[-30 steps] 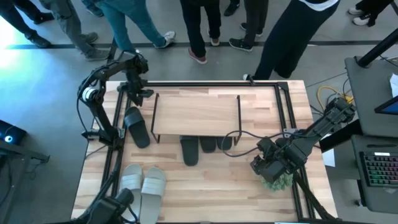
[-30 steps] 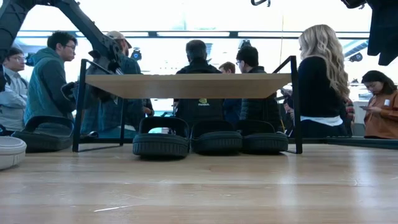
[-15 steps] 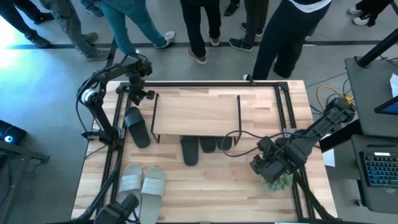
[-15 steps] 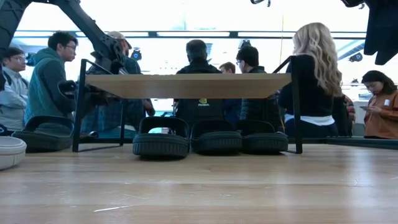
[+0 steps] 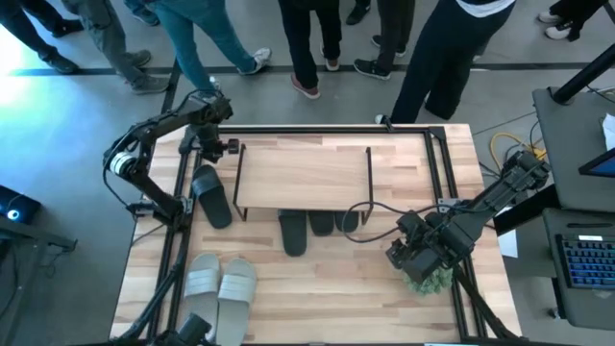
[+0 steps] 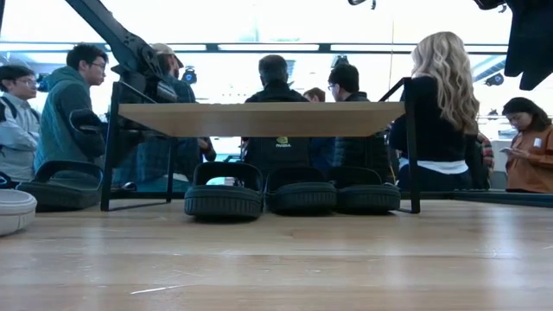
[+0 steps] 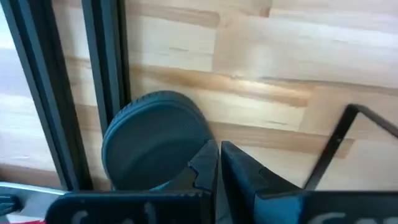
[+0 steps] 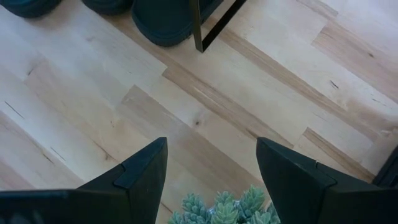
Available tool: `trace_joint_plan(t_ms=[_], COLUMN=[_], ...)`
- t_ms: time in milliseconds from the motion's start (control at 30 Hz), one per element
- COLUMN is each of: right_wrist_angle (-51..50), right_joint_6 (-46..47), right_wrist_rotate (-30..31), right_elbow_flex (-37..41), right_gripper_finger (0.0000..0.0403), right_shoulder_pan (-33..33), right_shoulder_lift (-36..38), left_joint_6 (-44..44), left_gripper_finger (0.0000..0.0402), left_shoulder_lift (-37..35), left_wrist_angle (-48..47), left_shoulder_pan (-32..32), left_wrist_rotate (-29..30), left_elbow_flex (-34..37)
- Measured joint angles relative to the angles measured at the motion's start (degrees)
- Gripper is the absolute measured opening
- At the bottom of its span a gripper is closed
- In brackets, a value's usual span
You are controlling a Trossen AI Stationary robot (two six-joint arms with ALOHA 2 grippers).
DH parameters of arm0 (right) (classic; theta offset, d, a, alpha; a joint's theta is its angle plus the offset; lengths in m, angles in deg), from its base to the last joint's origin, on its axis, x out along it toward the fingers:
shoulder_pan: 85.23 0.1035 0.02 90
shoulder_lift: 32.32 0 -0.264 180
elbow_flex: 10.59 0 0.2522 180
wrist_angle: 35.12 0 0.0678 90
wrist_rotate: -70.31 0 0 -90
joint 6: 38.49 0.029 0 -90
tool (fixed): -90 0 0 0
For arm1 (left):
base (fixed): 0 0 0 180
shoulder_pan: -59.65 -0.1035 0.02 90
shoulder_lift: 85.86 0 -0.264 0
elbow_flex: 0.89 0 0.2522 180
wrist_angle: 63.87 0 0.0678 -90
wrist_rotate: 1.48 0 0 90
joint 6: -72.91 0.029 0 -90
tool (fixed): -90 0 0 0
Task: Pick and place slides into the shelf
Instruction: Adjust the black slide
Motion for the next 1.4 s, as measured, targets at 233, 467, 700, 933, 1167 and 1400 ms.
trace_joint_plan(t_ms=[233,467,700,933,1167,1400], right_wrist_angle=[0.02,0.04,0.42,0.7,0.72,0.76], right_joint_6=[-0.48,-1.83,0.0,0.04,0.04,0.07], right_wrist_rotate=[0.0,0.83,1.01,1.01,1.01,0.98], right_elbow_flex=[0.0,0.01,0.02,0.02,0.0,0.01], right_gripper_finger=[0.0238,0.0238,0.0238,0.0238,0.0238,0.0238], right_shoulder_pan=[0.0,0.0,0.0,0.0,0.0,0.0], right_shoulder_lift=[0.0,0.0,0.0,0.0,0.0,0.0], left_joint_6=[-7.64,-9.14,-28.36,-42.05,-51.18,-58.8], left_gripper_finger=[0.0006,0.0006,0.0006,0.0006,0.0006,0.0006], left_shoulder_lift=[-2.17,-8.42,-15.35,-17.27,-16.4,-12.86], left_wrist_angle=[-11.51,-6.23,-3.91,-2.28,3.28,3.39], left_shoulder_pan=[-0.7,-0.96,0.39,1.21,2.58,2.51], left_wrist_rotate=[13.74,7.73,4.58,0.3,-0.34,2.94], left_elbow_flex=[5.7,5.92,3.08,5.34,5.36,5.46])
